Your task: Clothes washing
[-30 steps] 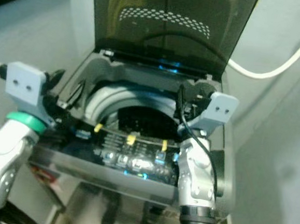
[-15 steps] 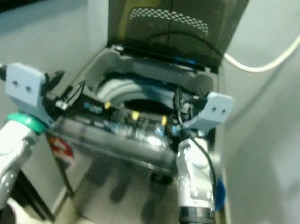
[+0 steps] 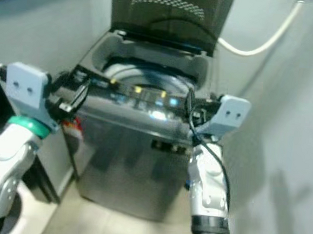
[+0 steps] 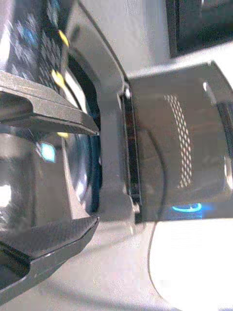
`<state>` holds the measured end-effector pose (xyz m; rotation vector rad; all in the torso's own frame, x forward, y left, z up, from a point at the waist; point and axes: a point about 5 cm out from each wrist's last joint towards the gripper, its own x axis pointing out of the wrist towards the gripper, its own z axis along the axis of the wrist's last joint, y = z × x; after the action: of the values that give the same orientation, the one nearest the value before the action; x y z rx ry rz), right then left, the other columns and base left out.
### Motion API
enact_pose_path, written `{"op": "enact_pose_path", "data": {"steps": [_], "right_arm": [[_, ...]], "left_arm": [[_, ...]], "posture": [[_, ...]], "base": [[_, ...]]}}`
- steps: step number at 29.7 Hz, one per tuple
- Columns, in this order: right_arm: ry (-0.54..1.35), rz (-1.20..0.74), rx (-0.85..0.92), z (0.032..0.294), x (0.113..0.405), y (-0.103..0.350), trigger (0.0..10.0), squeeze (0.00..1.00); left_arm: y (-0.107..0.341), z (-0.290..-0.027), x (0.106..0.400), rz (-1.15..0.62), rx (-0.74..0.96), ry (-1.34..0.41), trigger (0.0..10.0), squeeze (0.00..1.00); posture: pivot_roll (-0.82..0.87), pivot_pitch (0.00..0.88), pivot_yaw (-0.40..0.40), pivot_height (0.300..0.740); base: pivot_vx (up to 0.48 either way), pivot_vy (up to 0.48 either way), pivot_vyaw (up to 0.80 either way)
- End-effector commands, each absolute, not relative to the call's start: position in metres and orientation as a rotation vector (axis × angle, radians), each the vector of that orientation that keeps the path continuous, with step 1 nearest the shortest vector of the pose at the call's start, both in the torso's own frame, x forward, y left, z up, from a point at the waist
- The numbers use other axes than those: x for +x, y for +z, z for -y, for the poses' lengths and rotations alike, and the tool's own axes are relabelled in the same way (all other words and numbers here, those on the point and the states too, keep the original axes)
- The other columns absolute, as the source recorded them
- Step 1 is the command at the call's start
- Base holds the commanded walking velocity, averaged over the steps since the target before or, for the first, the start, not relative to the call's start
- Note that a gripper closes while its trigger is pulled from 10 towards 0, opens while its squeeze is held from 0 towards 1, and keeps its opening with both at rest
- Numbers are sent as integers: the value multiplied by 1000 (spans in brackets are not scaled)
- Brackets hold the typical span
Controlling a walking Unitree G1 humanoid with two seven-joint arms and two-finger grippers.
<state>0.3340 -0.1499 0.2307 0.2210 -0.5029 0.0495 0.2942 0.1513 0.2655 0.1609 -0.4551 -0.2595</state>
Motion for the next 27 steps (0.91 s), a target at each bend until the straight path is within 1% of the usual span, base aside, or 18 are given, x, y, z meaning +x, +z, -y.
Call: {"op": "enact_pose_path", "data": {"steps": [1, 5, 11, 14, 15, 17, 20, 24, 26, 27], "right_arm": [[75, 497, 200, 146, 333, 229, 10000, 0], [141, 493, 123, 135, 331, 226, 10000, 0], [194, 469, 79, 128, 328, 218, 10000, 0], [238, 412, 45, 122, 324, 198, 10000, 0], [238, 412, 45, 122, 324, 198, 10000, 0], [267, 350, 16, 119, 321, 177, 10000, 0], [304, 228, -21, 117, 313, 139, 10000, 0], [306, 210, -23, 117, 312, 133, 10000, 0], [312, 122, -42, 119, 306, 108, 10000, 0], [299, 36, -46, 124, 299, 84, 10000, 0]], "left_arm": [[262, -153, 295, 437, 168, -253, 10000, 0], [257, -152, 296, 416, 173, -259, 10000, 0], [243, -147, 296, 354, 193, -285, 10000, 0], [223, -143, 295, 284, 199, -304, 10000, 0], [223, -143, 295, 284, 199, -304, 10000, 0], [205, -142, 294, 221, 208, -310, 10000, 0], [162, -145, 292, 70, 213, -293, 10000, 0], [156, -145, 291, 49, 209, -292, 10000, 0], [130, -147, 287, -42, 187, -260, 10000, 0], [106, -146, 281, -121, 195, -241, 10000, 0]], "posture": [[75, 28, 0, 740], [76, 28, -2, 740], [75, 26, -3, 740], [73, 23, -6, 740], [73, 23, -6, 740], [75, 22, -7, 740], [71, 21, -12, 740], [71, 21, -12, 740], [73, 18, -15, 740], [70, 18, -16, 740]], "base": [[-311, 0, 0], [0, 0, 712], [0, 0, 712], [0, 0, 715], [0, 0, 712], [0, 0, 712], [0, 0, 712], [0, 0, 712], [0, 0, 712], [0, 0, 712]]}}
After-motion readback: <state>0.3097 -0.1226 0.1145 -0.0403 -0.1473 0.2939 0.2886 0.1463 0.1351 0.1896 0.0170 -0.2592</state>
